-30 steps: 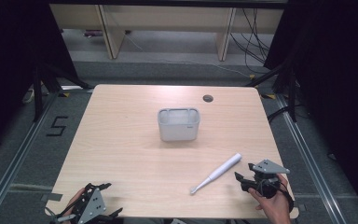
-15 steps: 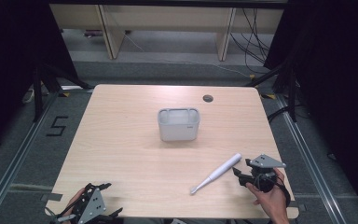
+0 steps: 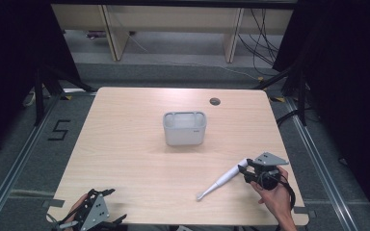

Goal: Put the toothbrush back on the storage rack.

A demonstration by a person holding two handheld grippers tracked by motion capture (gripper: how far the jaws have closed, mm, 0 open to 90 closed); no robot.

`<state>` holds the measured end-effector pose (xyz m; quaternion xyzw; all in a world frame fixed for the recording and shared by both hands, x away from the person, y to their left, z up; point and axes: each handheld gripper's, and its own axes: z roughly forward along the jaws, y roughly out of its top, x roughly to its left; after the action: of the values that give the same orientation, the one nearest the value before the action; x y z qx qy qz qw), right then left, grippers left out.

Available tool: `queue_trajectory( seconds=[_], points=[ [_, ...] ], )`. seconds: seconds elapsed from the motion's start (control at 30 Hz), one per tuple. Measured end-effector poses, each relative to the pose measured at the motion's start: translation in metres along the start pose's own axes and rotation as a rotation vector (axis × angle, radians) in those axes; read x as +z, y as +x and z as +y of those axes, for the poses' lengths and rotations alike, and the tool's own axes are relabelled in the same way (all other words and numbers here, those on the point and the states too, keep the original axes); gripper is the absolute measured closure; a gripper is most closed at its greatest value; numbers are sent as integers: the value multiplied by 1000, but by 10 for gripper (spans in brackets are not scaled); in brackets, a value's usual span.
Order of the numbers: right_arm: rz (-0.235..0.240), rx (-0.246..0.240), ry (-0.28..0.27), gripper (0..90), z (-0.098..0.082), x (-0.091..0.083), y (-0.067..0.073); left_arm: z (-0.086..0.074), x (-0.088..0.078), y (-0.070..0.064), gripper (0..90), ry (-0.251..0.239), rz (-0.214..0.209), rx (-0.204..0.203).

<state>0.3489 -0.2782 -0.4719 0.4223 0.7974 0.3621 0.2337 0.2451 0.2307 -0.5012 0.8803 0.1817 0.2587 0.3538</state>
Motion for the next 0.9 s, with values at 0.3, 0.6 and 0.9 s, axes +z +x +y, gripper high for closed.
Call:
queue_trajectory(
  seconds=[0.3,0.6,0.9],
  points=[
    [-14,-69,23,780,11,23,-4,0,1,-1,149,-13,-1,-10],
    [-27,-61,56,827,14,37,-16,0,1,-2,149,-10,-9,-21],
    [-11,-60,99,876,14,43,-17,0,1,-2,149,-10,-9,-21]
  ],
)
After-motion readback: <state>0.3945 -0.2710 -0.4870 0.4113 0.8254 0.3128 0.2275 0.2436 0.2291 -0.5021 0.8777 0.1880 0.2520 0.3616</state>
